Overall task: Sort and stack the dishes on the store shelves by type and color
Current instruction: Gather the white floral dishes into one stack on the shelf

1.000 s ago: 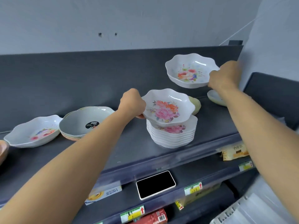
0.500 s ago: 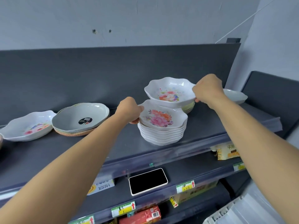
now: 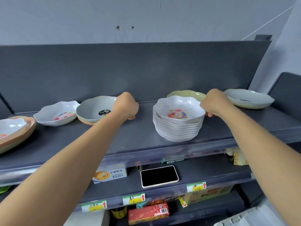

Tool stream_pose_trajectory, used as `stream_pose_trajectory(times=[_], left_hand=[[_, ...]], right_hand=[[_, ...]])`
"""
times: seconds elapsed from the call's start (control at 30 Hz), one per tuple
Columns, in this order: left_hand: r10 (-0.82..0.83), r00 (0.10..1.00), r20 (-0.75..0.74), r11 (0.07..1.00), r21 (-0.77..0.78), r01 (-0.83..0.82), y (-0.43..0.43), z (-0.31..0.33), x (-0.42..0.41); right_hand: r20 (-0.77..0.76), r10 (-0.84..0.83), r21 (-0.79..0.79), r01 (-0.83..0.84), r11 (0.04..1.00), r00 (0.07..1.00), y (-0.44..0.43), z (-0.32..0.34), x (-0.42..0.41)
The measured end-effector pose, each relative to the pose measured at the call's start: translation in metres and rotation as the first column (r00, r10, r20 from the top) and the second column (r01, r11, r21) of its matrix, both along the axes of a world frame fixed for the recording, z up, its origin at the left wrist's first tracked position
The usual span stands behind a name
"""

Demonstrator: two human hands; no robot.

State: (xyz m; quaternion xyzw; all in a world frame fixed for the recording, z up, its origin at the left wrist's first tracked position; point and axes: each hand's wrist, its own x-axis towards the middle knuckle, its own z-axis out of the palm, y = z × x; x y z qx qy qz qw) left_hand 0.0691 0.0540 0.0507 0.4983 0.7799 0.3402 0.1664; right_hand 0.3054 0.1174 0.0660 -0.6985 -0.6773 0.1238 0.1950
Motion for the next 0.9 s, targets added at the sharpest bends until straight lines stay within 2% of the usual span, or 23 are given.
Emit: stream_pose_trajectory(times=[0.07,0.13,0.2,0.3,0.43,0.57,0.73,0.9], left_hand=[[-0.002,1.0,-0.025,1.0,0.009,0.002,-0.003,-0.001,-0.004],[0.006,0.996,-0.084,1.0,0.004,-0.006,-0.01,-0.002,-0.014],[0.018,0.991,-0.134,1.0,0.001,-0.018,-0.017,-0.003,-0.029],[0.052,0.979,-0.199,0.998,-0.013,-0.056,-0.038,-0.002,-0.059],[0.194,0.958,-0.213,0.98,0.005,-0.198,-0.074,-0.001,-0.114],[0.325,0.921,-0.216,0.942,-0.007,-0.335,-0.116,-0.001,-0.174],[0.473,0.843,-0.257,0.87,-0.019,-0.494,-0.161,-0.009,-0.244],[0.596,0.759,-0.262,0.775,-0.061,-0.629,-0.186,-0.02,-0.298]], right_hand=[[0.081,-0.04,0.119,0.03,0.992,0.996,0.002,0.003,-0.004],[0.077,-0.021,0.219,0.004,0.976,0.997,-0.001,0.011,-0.021],[0.035,0.06,0.272,-0.067,0.96,0.998,-0.004,0.018,-0.048],[-0.011,0.258,0.272,-0.245,0.931,0.966,-0.011,0.023,-0.101],[-0.073,0.496,0.233,-0.468,0.852,0.866,-0.026,0.021,-0.181],[-0.126,0.64,0.157,-0.621,0.767,0.758,-0.044,0.013,-0.263],[-0.241,0.685,-0.074,-0.717,0.693,0.687,-0.065,-0.01,-0.353],[-0.28,0.633,-0.196,-0.688,0.699,0.722,-0.076,-0.039,-0.406]])
